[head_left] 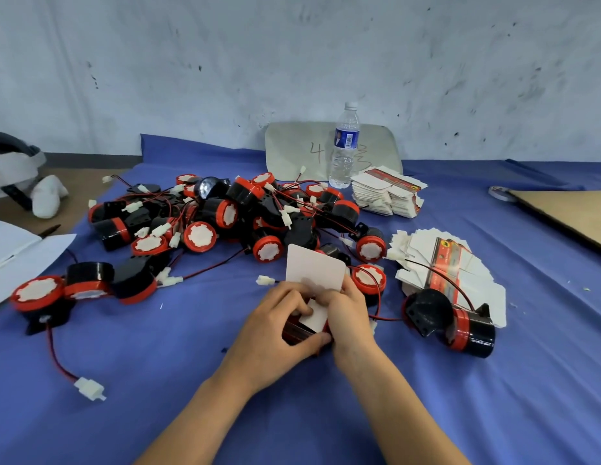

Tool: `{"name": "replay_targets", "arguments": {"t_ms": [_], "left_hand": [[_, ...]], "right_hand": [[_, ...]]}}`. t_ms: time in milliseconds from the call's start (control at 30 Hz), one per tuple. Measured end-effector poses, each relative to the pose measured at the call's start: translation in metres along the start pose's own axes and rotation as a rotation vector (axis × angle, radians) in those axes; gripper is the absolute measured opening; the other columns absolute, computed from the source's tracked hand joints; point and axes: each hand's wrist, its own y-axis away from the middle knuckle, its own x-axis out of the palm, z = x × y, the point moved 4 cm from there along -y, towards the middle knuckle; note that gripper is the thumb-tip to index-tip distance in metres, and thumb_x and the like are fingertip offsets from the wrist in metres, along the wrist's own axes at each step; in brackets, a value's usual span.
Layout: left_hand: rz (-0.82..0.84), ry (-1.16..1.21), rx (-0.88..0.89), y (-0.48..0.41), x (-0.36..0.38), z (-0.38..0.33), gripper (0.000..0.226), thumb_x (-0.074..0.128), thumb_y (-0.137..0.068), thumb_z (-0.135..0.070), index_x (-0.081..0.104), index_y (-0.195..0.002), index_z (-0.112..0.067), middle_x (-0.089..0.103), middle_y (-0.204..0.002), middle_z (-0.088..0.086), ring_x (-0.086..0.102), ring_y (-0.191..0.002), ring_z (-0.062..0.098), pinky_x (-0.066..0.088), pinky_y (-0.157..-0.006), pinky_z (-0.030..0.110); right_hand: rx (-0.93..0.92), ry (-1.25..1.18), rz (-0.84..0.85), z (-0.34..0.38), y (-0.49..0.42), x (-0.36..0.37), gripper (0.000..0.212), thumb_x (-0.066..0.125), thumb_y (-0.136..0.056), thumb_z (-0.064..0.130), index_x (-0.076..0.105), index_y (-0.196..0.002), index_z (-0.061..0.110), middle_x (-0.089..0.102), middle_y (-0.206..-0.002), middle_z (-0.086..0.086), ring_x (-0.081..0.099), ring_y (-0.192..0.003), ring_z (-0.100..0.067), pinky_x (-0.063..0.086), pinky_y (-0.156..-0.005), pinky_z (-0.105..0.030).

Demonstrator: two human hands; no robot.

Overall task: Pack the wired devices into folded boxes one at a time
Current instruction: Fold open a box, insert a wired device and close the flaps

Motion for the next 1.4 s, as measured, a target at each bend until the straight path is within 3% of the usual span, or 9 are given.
{"name": "replay_targets", "arguments": {"t_ms": [267,500,633,800,933,1033,1133,1233,1400], "left_hand": [[0.011,0.019,0.037,0.000,-0.002,0.001,0.028,0.066,-0.073,-0.050,0.052,-0.083,-0.029,0.054,-0.111,-0.014,0.056,-0.101,0.007,0.044,-0.080,0.011],[-0.005,0.036,0.036,0.001,0.001,0.004,0.030,0.066,-0.073,-0.047,0.055,-0.084,-0.021,0.052,-0.109,-0.017,0.055,-0.101,0.005,0.045,-0.080,0.012],[0.004,0.039,0.027,0.000,0.001,0.004,0.028,0.066,-0.074,-0.046,0.055,-0.085,-0.022,0.051,-0.110,-0.015,0.055,-0.101,0.006,0.045,-0.081,0.012],[0.021,0.018,0.031,0.001,0.001,0.005,0.028,0.072,-0.073,-0.039,0.057,-0.085,-0.020,0.049,-0.115,-0.012,0.054,-0.103,0.003,0.044,-0.082,0.011],[0.029,0.001,0.042,0.000,0.000,0.004,0.035,0.080,-0.069,-0.039,0.048,-0.083,-0.038,0.045,-0.114,-0.016,0.054,-0.100,0.001,0.043,-0.080,0.008],[0.019,-0.024,0.022,0.000,-0.002,0.005,0.033,0.070,-0.072,-0.049,0.059,-0.095,-0.029,0.044,-0.113,-0.022,0.055,-0.099,0.002,0.046,-0.080,0.013],[-0.009,-0.044,0.002,0.000,-0.004,0.008,0.043,0.067,-0.074,-0.053,0.063,-0.107,-0.027,0.044,-0.117,-0.026,0.053,-0.106,0.004,0.048,-0.089,0.021],[-0.080,-0.161,0.070,0.000,-0.005,0.004,0.040,0.064,-0.075,-0.055,0.065,-0.103,-0.027,0.044,-0.112,-0.032,0.046,-0.109,0.003,0.039,-0.104,0.034],[-0.130,-0.297,0.084,-0.001,-0.008,0.003,0.033,0.055,-0.083,-0.049,0.069,-0.096,-0.022,0.060,-0.105,-0.009,0.048,-0.102,0.013,0.041,-0.092,0.031]], "right_hand": [[-0.110,-0.042,-0.076,0.003,-0.001,0.008,0.070,0.035,-0.085,-0.018,0.054,-0.120,0.039,0.067,-0.110,-0.001,0.067,-0.097,-0.020,0.058,-0.074,-0.032],[-0.156,0.043,-0.061,-0.003,0.005,0.002,0.055,0.043,-0.090,-0.009,0.045,-0.129,0.030,0.065,-0.108,-0.002,0.068,-0.079,0.001,0.052,-0.065,-0.017],[-0.151,-0.017,-0.094,-0.004,0.001,0.004,0.053,0.035,-0.087,-0.013,0.050,-0.116,0.029,0.067,-0.102,0.000,0.070,-0.077,-0.005,0.054,-0.063,-0.021],[-0.177,0.034,-0.068,-0.002,-0.003,0.005,0.058,0.033,-0.082,-0.013,0.061,-0.103,0.033,0.073,-0.096,0.001,0.070,-0.092,-0.017,0.058,-0.080,-0.038],[-0.290,0.180,0.032,0.006,0.004,0.007,0.064,0.037,-0.085,-0.014,0.068,-0.095,0.041,0.070,-0.105,-0.001,0.066,-0.102,-0.016,0.055,-0.089,-0.039],[-0.579,0.377,0.203,0.026,0.017,0.014,0.041,0.053,-0.086,0.008,0.070,-0.101,0.042,0.059,-0.112,-0.002,0.058,-0.105,-0.007,0.048,-0.085,-0.018],[-0.592,0.378,0.290,0.031,0.020,0.015,0.024,0.060,-0.085,0.037,0.075,-0.093,0.020,0.068,-0.098,-0.001,0.064,-0.095,-0.012,0.049,-0.079,-0.021],[-0.568,0.438,0.237,0.028,0.014,0.012,0.014,0.062,-0.093,0.021,0.076,-0.090,0.018,0.072,-0.090,0.003,0.066,-0.085,-0.009,0.051,-0.071,-0.023],[-0.605,0.498,0.205,0.030,0.009,0.007,0.024,0.063,-0.092,0.009,0.072,-0.095,0.030,0.071,-0.093,0.013,0.065,-0.090,0.000,0.047,-0.076,-0.012]]}}
